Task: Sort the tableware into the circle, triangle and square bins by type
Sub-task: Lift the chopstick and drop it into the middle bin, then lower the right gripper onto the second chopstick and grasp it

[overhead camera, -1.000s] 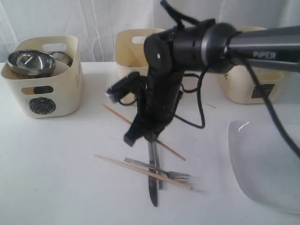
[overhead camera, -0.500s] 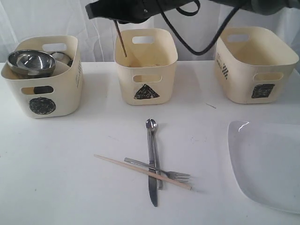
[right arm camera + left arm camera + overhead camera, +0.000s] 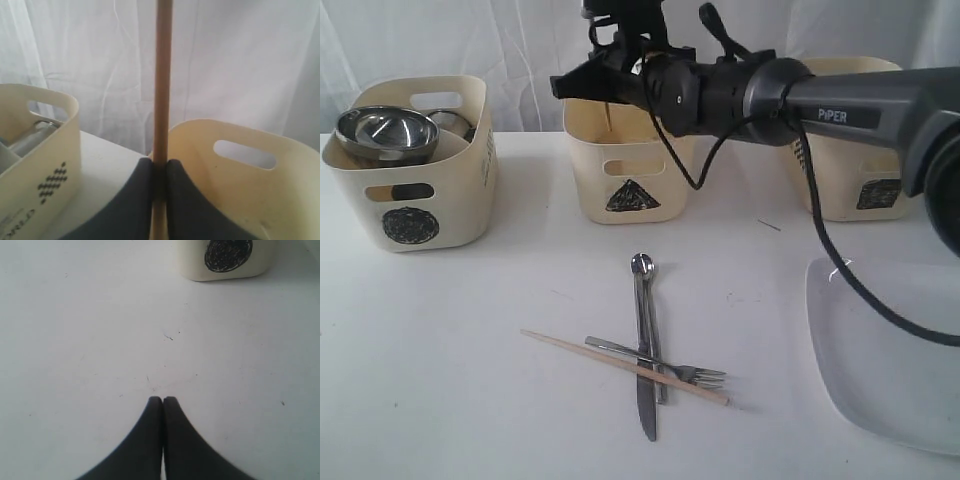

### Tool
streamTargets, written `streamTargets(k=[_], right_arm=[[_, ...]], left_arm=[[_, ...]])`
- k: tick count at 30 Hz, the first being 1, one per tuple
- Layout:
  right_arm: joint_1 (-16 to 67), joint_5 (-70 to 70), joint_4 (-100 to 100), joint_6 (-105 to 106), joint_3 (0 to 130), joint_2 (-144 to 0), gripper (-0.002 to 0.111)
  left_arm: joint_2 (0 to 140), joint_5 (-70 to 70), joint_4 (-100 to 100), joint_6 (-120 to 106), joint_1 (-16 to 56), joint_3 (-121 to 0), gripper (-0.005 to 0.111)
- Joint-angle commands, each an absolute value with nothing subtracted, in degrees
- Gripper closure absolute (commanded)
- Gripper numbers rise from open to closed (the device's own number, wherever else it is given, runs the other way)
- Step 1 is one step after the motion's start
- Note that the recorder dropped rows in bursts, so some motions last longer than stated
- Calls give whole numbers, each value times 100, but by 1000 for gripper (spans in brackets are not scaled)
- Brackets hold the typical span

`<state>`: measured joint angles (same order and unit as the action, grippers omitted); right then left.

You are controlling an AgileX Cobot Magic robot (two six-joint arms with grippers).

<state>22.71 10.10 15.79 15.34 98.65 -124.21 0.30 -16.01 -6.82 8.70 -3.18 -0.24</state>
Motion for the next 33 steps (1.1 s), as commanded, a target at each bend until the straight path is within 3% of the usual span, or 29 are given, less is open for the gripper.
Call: streamTargets(k=[1, 8, 12, 16, 19, 22, 23, 29, 33], right_arm=[[1991, 1482, 1658, 1787, 9865, -12589, 96], [1889, 1005, 1730, 1787, 9865, -12624, 56], [1876, -198, 1660, 1873, 9865, -12215, 54], [1876, -3558, 1135, 2437, 9865, -11234, 54], [1896, -5749, 1374, 2414, 9854, -10822, 65], [2162, -6716, 2287, 2397, 9860, -10662, 104], [2302, -6749, 2369, 2370, 9860, -10661, 108], [3531, -6860, 1520, 2305, 9481, -10841, 108], [3769, -6846, -197, 2198, 9146, -11202, 108]], left_arm=[[0, -1584, -643, 864, -329, 0, 107], [0, -1584, -643, 864, -329, 0, 107], [0, -1584, -643, 864, -329, 0, 107], [0, -1584, -643, 864, -329, 0, 107], [0, -1584, -643, 864, -329, 0, 107], [0, -1584, -643, 864, -329, 0, 107], [0, -1584, -643, 864, -329, 0, 107], [0, -1584, -643, 864, -329, 0, 107], [0, -1584, -643, 864, -329, 0, 107]])
